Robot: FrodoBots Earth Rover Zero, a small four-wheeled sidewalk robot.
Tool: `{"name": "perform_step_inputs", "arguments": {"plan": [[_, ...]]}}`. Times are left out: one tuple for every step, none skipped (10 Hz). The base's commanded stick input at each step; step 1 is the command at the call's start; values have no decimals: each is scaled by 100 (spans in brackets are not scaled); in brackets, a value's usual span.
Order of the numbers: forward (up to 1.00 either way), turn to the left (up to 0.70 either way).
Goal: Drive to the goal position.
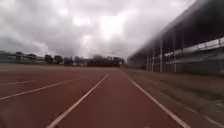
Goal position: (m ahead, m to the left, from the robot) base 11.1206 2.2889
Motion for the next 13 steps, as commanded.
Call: {"name": "perform_step_inputs", "arguments": {"plan": [[70,-24],[70,-24],[70,-24],[70,-19],[70,-10],[70,0],[70,0],[70,0],[70,0],[70,0],[70,0],[70,-2],[70,-9]]}}
